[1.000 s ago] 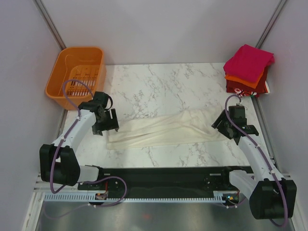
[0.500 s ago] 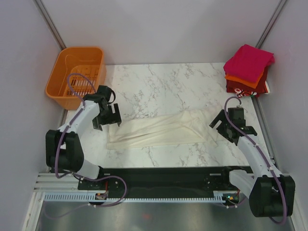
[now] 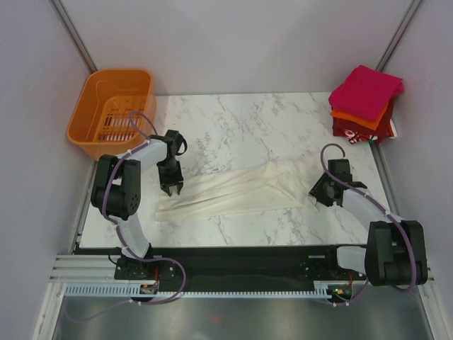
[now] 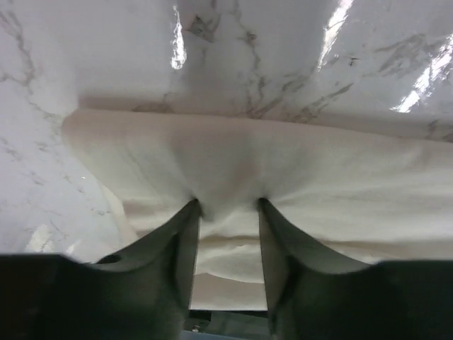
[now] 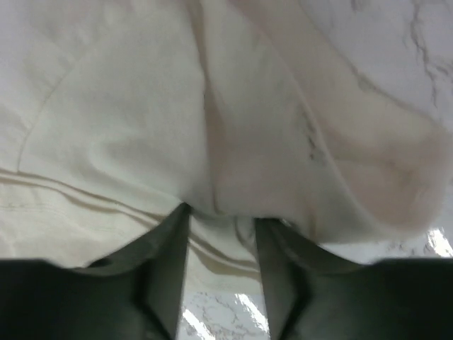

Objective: Fold and stack the t-shirts
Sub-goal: Fold the tshirt

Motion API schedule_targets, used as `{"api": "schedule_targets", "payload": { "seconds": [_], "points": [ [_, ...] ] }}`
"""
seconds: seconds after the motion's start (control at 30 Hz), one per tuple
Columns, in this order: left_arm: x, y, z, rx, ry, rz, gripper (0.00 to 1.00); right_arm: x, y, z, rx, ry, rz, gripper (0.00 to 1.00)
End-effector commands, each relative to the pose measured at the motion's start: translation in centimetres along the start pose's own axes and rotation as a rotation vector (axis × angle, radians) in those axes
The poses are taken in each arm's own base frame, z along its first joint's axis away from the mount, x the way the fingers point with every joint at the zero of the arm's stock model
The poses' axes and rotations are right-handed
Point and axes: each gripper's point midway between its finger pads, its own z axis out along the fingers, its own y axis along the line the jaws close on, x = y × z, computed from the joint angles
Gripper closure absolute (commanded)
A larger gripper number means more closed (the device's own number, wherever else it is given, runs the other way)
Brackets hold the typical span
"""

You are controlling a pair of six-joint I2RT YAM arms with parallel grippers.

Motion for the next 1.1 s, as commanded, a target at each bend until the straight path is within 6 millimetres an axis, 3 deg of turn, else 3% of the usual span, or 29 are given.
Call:
{"api": "schedule_targets", "payload": {
  "seconds": [0.0, 0.03, 0.07, 0.1, 0.13, 0.17, 0.2, 0.23, 0.27, 0.3, 0.33, 0.37, 0.4, 0.47, 0.53, 0.57, 0.6, 0.67, 0.7, 0.73, 0.77, 0.8, 0.83, 0.9, 0.93, 0.97, 1.0, 1.03, 1.07],
  "points": [
    [0.9, 0.1, 2.8, -0.030, 0.067, 0.041, 0.61, -1.9, 2.2, 1.4, -0.081, -0.056, 0.019, 0.60],
    [1.3, 0.1, 3.4, -0.033, 0.094, 0.049, 0.71, -2.2, 3.1, 1.6, -0.112, -0.049, 0.015, 0.78],
    [1.8, 0.0, 3.7, -0.025, 0.117, 0.063, 0.93, -2.6, 3.7, 2.5, -0.121, -0.042, 0.010, 0.85],
    [2.0, 0.0, 3.9, -0.025, 0.129, 0.065, 0.98, -4.5, 5.2, 2.5, -0.144, -0.074, 0.004, 0.89],
    [1.9, -0.1, 3.7, -0.015, 0.120, 0.067, 0.98, -5.5, 6.2, 2.8, -0.145, -0.091, -0.011, 0.94],
    [2.2, -0.4, 3.6, 0.002, 0.126, 0.067, 0.98, -5.6, 6.6, 4.4, -0.100, -0.083, -0.046, 0.97],
    [2.5, -0.7, 3.4, 0.023, 0.134, 0.064, 0.98, -8.7, 9.4, 4.2, -0.133, -0.138, -0.069, 1.00],
    [2.8, -1.5, 3.0, 0.052, 0.137, 0.074, 0.98, -9.8, 10.8, 4.6, -0.148, -0.145, -0.081, 1.00],
    [3.2, -2.7, 2.0, 0.114, 0.138, 0.066, 0.98, -9.2, 11.3, 7.0, -0.128, -0.090, -0.099, 1.00],
    [3.8, -3.3, 1.6, 0.144, 0.146, 0.067, 0.98, -12.5, 14.6, 6.8, -0.181, -0.138, -0.097, 1.00],
    [4.7, -4.4, 0.8, 0.179, 0.149, 0.092, 0.98, -13.6, 15.9, 7.5, -0.195, -0.135, -0.101, 1.00],
    [5.1, -5.7, -0.6, 0.242, 0.141, 0.083, 0.98, -12.4, 17.1, 10.0, -0.227, -0.052, -0.119, 1.00],
    [6.3, -6.7, -1.2, 0.262, 0.147, 0.114, 0.98, -15.9, 20.9, 9.3, -0.302, -0.111, -0.130, 1.00],
    [7.5, -8.0, -2.5, 0.301, 0.142, 0.106, 0.98, -18.1, 25.4, 10.8, -0.369, -0.116, -0.174, 1.00],
    [9.6, -9.2, -3.8, 0.330, 0.132, 0.143, 0.98, -18.6, 28.7, 11.7, -0.445, -0.090, -0.207, 1.00],
    [10.6, -9.9, -4.2, 0.343, 0.146, 0.118, 0.98, -19.3, 31.4, 12.8, -0.499, -0.096, -0.226, 1.00],
    [12.7, -10.8, -4.7, 0.359, 0.152, 0.163, 0.98, -18.7, 33.3, 13.0, -0.573, -0.060, -0.241, 1.00],
    [14.9, -13.0, -5.3, 0.409, 0.174, 0.156, 0.98, -18.5, 36.6, 14.6, -0.670, -0.044, -0.239, 1.00],
    [16.8, -14.3, -5.7, 0.423, 0.181, 0.208, 0.98, -18.3, 37.4, 14.9, -0.700, -0.035, -0.236, 0.97],
    [17.5, -15.5, -5.9, 0.444, 0.180, 0.219, 0.98, -17.1, 37.5, 16.6, -0.708, -0.006, -0.234, 0.89],
    [18.5, -16.4, -6.1, 0.450, 0.200, 0.215, 0.98, -17.3, 38.3, 16.4, -0.733, -0.022, -0.233, 0.79],
    [19.7, -17.6, -6.6, 0.461, 0.198, 0.259, 0.98, -17.0, 38.4, 16.7, -0.736, -0.023, -0.234, 0.60],
    [20.4, -18.1, -6.1, 0.441, 0.211, 0.270, 0.98, -17.8, 38.5, 16.3, -0.737, -0.053, -0.231, 0.35],
    [21.9, -19.2, -6.5, 0.441, 0.222, 0.302, 0.93, -17.5, 37.6, 16.5, -0.702, -0.063, -0.257, 0.23],
    [22.4, -19.4, -6.1, 0.428, 0.231, 0.309, 0.88, -18.6, 37.9, 14.7, -0.706, -0.098, -0.278, 0.18],
    [22.7, -19.6, -6.2, 0.426, 0.232, 0.311, 0.66, -18.7, 36.9, 14.9, -0.659, -0.109, -0.286, 0.16],
    [23.1, -19.6, -6.2, 0.422, 0.229, 0.322, 0.51, -19.2, 36.4, 14.3, -0.634, -0.137, -0.327, 0.11],
    [23.1, -19.7, -6.2, 0.421, 0.222, 0.323, 0.42, -20.8, 36.6, 11.6, -0.626, -0.188, -0.343, 0.10],
    [22.9, -19.7, -6.6, 0.430, 0.206, 0.325, 0.31, -21.3, 34.8, 11.9, -0.550, -0.200, -0.339, 0.09]
  ]
}}
